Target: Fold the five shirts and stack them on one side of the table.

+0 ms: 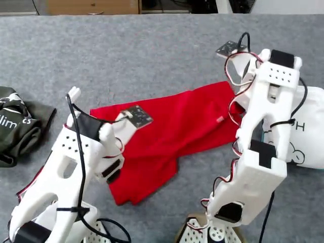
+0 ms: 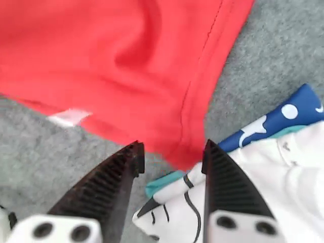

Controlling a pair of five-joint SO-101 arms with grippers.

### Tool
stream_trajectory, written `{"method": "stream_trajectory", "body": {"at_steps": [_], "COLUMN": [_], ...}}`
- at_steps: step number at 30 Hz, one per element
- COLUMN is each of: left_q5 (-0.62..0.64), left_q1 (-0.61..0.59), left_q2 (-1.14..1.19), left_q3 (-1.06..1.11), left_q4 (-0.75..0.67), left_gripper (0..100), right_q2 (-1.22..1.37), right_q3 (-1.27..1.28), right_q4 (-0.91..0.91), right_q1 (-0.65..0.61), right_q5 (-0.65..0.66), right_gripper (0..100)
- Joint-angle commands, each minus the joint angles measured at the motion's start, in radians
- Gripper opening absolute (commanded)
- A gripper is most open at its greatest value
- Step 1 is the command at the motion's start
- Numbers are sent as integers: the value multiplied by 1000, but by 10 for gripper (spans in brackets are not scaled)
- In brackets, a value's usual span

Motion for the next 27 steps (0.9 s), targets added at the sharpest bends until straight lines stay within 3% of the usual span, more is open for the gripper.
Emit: {"method": "stream_trajectory", "body": {"at_steps": [1, 11, 21, 27], "left_q5": [-11, -3, 46, 46], "left_q1": [-25, -29, -18, 54], "left_q2": [-25, -16, -15, -15], "left_q3": [-9, 2, 157, 250], "left_q4": [0, -12, -160, -262], "left_gripper": [143, 143, 147, 147], "right_q2": [-13, -194, -519, -619], "right_q3": [-119, -131, 200, 344], "right_q4": [94, 109, 109, 103], "right_q1": [28, 64, 64, 64], "right_q5": [12, 11, 6, 6], "right_gripper": [200, 200, 200, 200]}}
